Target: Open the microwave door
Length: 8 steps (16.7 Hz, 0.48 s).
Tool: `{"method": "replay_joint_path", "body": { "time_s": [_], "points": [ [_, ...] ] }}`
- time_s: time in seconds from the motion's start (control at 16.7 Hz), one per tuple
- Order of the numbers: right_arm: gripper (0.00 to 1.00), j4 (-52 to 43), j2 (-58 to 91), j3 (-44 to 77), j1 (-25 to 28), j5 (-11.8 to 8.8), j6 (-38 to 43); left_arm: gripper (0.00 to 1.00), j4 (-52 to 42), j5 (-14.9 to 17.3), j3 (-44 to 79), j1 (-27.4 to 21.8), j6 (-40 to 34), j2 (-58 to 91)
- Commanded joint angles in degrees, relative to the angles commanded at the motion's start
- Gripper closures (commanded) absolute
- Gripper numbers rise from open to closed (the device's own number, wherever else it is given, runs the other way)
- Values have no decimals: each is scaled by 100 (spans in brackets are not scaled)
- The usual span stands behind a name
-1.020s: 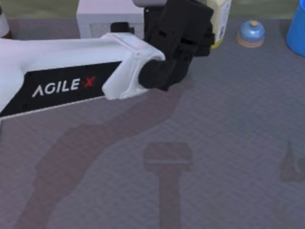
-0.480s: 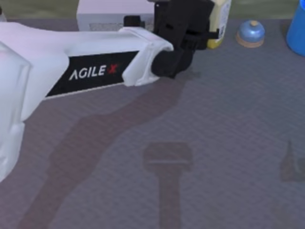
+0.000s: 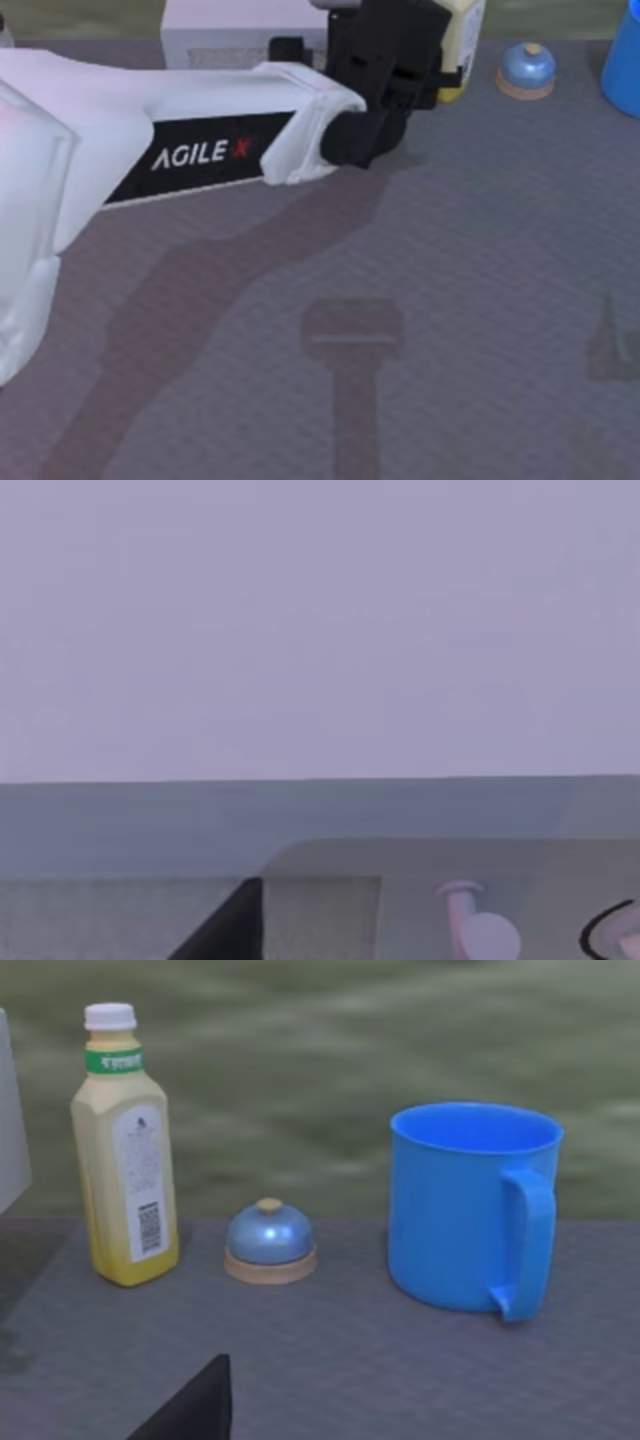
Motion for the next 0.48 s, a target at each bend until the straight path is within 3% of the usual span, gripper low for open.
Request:
{"method": "replay_joint_path", "body": {
  "time_s": [0.48],
  "points": [
    [0, 0, 0, 0, 0, 0, 0, 83, 0, 0, 0, 0, 0, 0]
  ]
}}
